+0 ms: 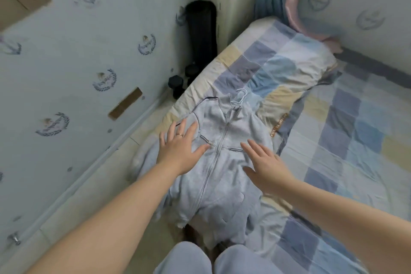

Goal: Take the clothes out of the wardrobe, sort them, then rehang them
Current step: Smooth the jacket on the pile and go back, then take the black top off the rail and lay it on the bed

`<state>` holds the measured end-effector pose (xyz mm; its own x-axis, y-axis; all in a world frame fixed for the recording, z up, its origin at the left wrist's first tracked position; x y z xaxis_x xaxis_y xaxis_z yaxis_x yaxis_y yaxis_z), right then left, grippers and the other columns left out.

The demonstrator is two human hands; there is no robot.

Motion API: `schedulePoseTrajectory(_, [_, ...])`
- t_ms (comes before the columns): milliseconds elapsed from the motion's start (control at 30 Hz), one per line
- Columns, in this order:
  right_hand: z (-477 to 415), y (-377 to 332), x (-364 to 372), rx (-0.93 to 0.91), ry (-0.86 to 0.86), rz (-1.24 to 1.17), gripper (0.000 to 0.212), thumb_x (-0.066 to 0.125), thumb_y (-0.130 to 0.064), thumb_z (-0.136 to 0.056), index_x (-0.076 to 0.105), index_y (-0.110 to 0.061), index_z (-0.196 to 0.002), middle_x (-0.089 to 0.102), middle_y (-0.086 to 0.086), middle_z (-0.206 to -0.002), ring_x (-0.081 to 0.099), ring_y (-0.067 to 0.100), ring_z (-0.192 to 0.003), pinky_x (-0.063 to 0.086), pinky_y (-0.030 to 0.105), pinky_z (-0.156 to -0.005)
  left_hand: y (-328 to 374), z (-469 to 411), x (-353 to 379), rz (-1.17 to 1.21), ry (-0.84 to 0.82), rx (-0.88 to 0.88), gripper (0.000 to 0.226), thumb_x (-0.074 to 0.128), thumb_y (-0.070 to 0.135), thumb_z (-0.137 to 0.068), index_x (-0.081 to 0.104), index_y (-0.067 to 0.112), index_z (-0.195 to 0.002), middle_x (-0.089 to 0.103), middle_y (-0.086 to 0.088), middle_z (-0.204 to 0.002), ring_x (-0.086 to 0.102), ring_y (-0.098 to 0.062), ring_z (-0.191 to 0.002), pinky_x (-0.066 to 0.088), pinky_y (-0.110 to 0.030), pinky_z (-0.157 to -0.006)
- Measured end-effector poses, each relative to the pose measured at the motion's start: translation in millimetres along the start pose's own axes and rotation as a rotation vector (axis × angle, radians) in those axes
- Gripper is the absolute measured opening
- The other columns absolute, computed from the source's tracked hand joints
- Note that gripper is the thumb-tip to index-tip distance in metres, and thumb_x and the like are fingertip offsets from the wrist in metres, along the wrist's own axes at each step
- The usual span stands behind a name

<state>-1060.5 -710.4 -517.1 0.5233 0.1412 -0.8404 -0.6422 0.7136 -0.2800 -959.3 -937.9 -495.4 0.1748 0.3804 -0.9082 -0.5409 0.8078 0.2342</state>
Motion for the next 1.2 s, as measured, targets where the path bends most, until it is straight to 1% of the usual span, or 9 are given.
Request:
schedulePoseTrajectory(100, [8.8,-36.1,-18.0,-0.126,0.023,0.060,0.069,0.038,-0.049,-0.100,-0.002,-0.038,-0.155,-0.005,-0.009,-0.164,0.001,0.021,-0.151,0.011,0.042,-0.119,-13.0,39.7,-14.8,-0.018,0.040,-0.067,0.082,0.029,0.077,-0.090,0.001,0.039,-0.158,-0.010,0.006,-0.167,-0.013,-0.021,-0.153,-0.004,-0.054,-0.121])
schedulePoseTrajectory(267, [31.2,-116.1,-38.5,-0.385,0.085,0.152,0.069,0.037,-0.050,-0.100,-0.004,-0.038,-0.154,-0.005,-0.011,-0.164,0.001,0.020,-0.151,0.009,0.041,-0.119,-44.6,120.3,-34.6,0.003,0.154,-0.217,0.082,0.030,0.075,-0.091,-0.001,0.038,-0.158,-0.011,0.004,-0.167,-0.014,-0.023,-0.153,-0.006,-0.054,-0.121])
schedulePoseTrajectory(400, [73.3,-181.3,-34.1,-0.575,0.107,0.202,0.068,0.035,-0.051,-0.101,-0.005,-0.037,-0.155,-0.007,-0.010,-0.164,-0.003,0.020,-0.151,0.006,0.042,-0.120,-69.1,210.0,-37.4,0.055,0.273,-0.353,0.081,0.031,0.075,-0.091,0.001,0.039,-0.158,-0.010,0.006,-0.167,-0.013,-0.023,-0.153,-0.005,-0.055,-0.121])
schedulePoseTrajectory(500, [117.9,-223.1,-15.5,-0.703,0.119,0.233,0.068,0.033,-0.050,-0.101,-0.005,-0.036,-0.155,-0.008,-0.011,-0.163,-0.003,0.019,-0.151,0.008,0.042,-0.120,-87.6,293.6,-27.3,0.051,0.334,-0.463,0.081,0.030,0.075,-0.091,0.001,0.039,-0.158,-0.010,0.005,-0.167,-0.014,-0.023,-0.153,-0.006,-0.054,-0.121])
schedulePoseTrajectory(633, [187.8,-276.7,26.5,-0.879,0.111,0.240,0.067,0.036,-0.047,-0.101,-0.003,-0.036,-0.155,-0.006,-0.013,-0.163,-0.001,0.018,-0.151,0.010,0.041,-0.119,-106.5,423.7,-7.1,0.076,0.423,-0.637,0.081,0.032,0.074,-0.091,0.002,0.039,-0.157,-0.010,0.005,-0.167,-0.014,-0.022,-0.153,-0.006,-0.054,-0.121])
schedulePoseTrajectory(767, [274.2,-325.5,77.0,-1.043,0.055,0.264,0.068,0.039,-0.047,-0.099,0.000,-0.038,-0.154,-0.002,-0.013,-0.164,0.002,0.017,-0.150,0.012,0.043,-0.119,-103.1,559.6,24.4,0.114,0.498,-0.824,0.081,0.034,0.073,-0.091,0.004,0.038,-0.158,-0.008,0.005,-0.168,-0.013,-0.021,-0.153,-0.005,-0.054,-0.121])
schedulePoseTrajectory(867, [346.2,-360.8,113.4,-1.238,0.024,0.292,0.068,0.037,-0.051,-0.099,-0.002,-0.039,-0.154,-0.003,-0.014,-0.163,0.002,0.016,-0.150,0.011,0.041,-0.119,-94.1,657.6,47.4,0.119,0.554,-0.953,0.080,0.033,0.074,-0.092,0.002,0.040,-0.157,-0.009,0.007,-0.168,-0.014,-0.019,-0.153,-0.007,-0.053,-0.121])
schedulePoseTrajectory(1067, [493.0,-429.9,172.9,-1.579,-0.056,0.340,0.067,0.033,-0.052,-0.100,-0.005,-0.038,-0.154,-0.006,-0.014,-0.163,0.001,0.015,-0.150,0.008,0.038,-0.120,-58.5,843.4,81.9,0.122,0.681,-1.255,0.079,0.028,0.076,-0.090,0.000,0.042,-0.156,-0.010,0.009,-0.167,-0.015,-0.019,-0.152,-0.007,-0.053,-0.121])
schedulePoseTrajectory(1200, [597.7,-464.5,194.7,-1.824,-0.082,0.342,0.068,0.032,-0.053,-0.100,-0.006,-0.039,-0.154,-0.005,-0.014,-0.163,0.002,0.015,-0.150,0.010,0.038,-0.119,-18.5,958.7,99.1,0.049,0.735,-1.450,0.079,0.021,0.077,-0.089,-0.002,0.042,-0.156,-0.011,0.009,-0.167,-0.017,-0.018,-0.152,-0.007,-0.052,-0.121])
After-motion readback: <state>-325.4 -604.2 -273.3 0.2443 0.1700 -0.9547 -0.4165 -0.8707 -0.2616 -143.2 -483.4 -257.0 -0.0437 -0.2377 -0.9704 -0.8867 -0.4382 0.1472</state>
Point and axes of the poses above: each hand's wrist, its own z-axis away from the middle knuckle, its own x-axis out of the palm, y = z × x, the point moved 6 cm from there along -z, towards the middle knuckle
